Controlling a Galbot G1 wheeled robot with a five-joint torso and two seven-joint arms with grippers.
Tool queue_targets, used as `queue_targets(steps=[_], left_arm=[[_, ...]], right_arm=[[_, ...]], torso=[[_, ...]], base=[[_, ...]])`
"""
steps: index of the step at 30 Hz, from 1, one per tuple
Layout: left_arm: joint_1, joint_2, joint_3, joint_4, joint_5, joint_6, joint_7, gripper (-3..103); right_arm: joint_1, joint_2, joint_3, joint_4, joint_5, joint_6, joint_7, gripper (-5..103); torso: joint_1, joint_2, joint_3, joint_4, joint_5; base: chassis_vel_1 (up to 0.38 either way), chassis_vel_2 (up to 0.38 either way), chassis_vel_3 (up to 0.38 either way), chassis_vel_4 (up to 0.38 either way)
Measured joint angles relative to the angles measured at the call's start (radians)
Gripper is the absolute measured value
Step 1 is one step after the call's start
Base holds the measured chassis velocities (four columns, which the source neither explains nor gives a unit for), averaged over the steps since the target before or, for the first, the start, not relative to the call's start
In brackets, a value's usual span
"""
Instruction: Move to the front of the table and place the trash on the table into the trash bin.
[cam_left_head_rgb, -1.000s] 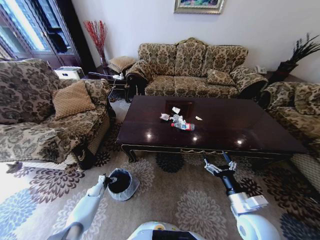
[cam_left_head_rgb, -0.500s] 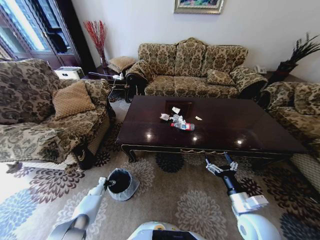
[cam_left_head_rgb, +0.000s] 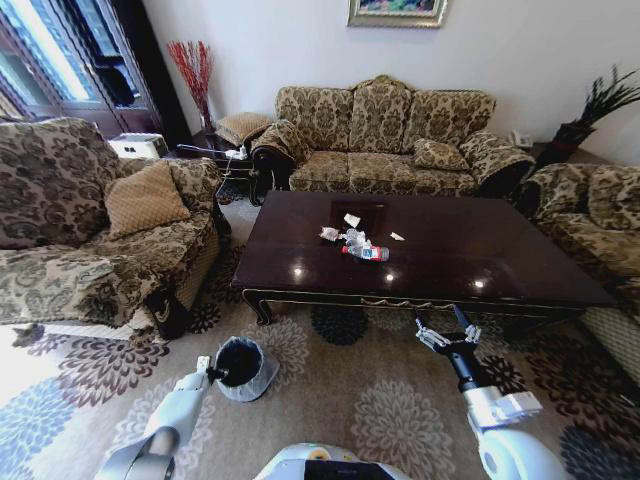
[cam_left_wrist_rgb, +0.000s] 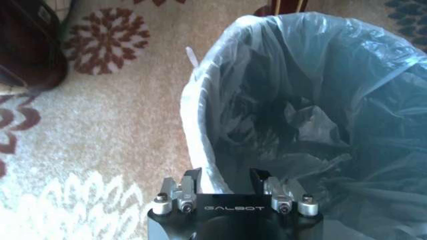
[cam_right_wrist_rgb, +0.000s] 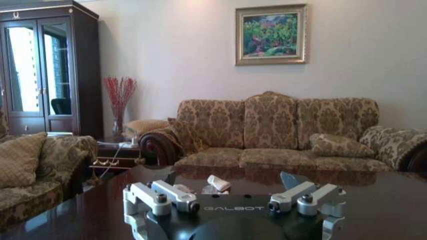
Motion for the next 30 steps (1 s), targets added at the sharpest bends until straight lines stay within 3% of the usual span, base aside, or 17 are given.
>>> queue_targets(steps=[12, 19, 28, 30], left_arm=[[-0.028, -0.028, -0.005, 0.012, -0.020, 0.005, -0.042, 20], [-0.013, -0.033, -0.010, -0.011, -0.064, 0.045, -0.084, 2], [0.045, -0.015, -0.010, -0.098, -0.150, 0.081, -0.136, 0], [0.084, -0.002, -0.011, -0.169, -0.194, 0.097, -0.156, 0]], right_arm=[[-0.020, 0.017, 0.005, 0.016, -0.019, 0.010, 0.004, 100], [-0.025, 0.020, 0.011, 0.018, -0.022, 0.019, 0.018, 100], [-0.006, 0.029, -0.002, 0.014, -0.019, 0.017, 0.020, 100], [0.002, 0.031, -0.006, 0.011, -0.013, 0.016, 0.020, 100]], torso=[[0.000, 0.000, 0.000, -0.0003, 0.0002], [0.000, 0.000, 0.000, -0.0005, -0.0007], [0.000, 0.000, 0.000, 0.0000, -0.0004], [0.000, 0.000, 0.000, -0.0001, -0.0006]], base=[[0.000, 0.000, 0.000, 0.000], [0.000, 0.000, 0.000, 0.000], [0.000, 0.000, 0.000, 0.000], [0.000, 0.000, 0.000, 0.000]])
